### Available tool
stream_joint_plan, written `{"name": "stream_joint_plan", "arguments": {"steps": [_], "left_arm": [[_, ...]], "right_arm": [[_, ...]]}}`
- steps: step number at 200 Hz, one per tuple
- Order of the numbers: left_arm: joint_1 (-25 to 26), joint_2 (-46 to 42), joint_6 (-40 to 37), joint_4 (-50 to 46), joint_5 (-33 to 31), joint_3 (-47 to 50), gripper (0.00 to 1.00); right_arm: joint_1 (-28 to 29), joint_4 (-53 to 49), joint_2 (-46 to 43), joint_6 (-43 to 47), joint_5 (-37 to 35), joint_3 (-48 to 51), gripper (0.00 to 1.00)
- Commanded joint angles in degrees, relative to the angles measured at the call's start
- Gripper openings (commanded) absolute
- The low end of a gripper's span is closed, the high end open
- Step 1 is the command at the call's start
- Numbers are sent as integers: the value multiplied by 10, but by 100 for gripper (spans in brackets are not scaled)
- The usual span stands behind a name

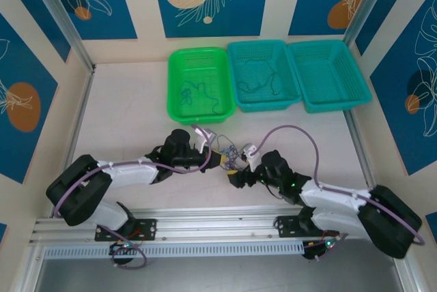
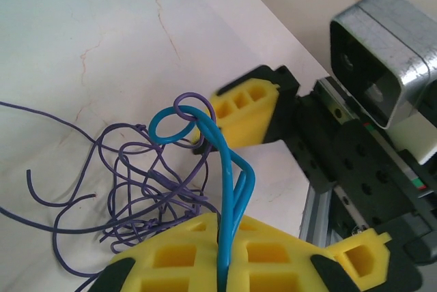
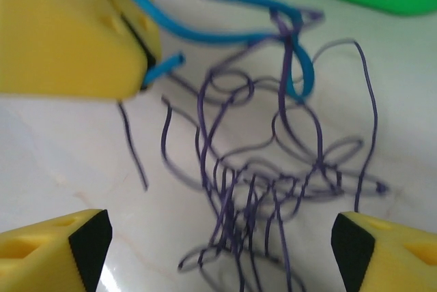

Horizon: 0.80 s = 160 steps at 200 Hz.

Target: Untangle the cables

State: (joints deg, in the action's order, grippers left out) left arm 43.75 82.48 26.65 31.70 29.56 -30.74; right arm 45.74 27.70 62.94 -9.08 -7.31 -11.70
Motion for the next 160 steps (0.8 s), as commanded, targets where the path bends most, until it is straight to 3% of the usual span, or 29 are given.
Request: {"name": "stream_joint_plan", "arguments": {"steps": [1,21,30,34,40,57,77,98,160], "left_arm": [[-1,-15,6,17,17,-12,0],[-1,-32,6,13,17,-9,0],[0,-42,3,2,14,-7,0],[-1,-47,0,-5,11,-6,0],[-1,-55,-4,-20,3,-6,1],[-1,-80,-13,-74,-44,-3,12],[-4,-114,-16,-149,-120,-1,6],[-10,-159,-1,-166,-154,21,1],[-42,-254,7,-216,-172,67,0]], "right_arm": [[-3,158,83,56,2,-35,82],[-1,200,168,53,17,-69,67],[-1,221,195,41,-6,-78,49],[-3,228,208,33,-23,-81,36],[-5,229,218,21,-41,-85,24],[-21,194,225,-18,-49,-96,6],[-37,162,217,-57,-62,-91,0],[-79,145,186,-126,-78,-58,0],[-267,-102,28,-349,-105,-31,0]]}}
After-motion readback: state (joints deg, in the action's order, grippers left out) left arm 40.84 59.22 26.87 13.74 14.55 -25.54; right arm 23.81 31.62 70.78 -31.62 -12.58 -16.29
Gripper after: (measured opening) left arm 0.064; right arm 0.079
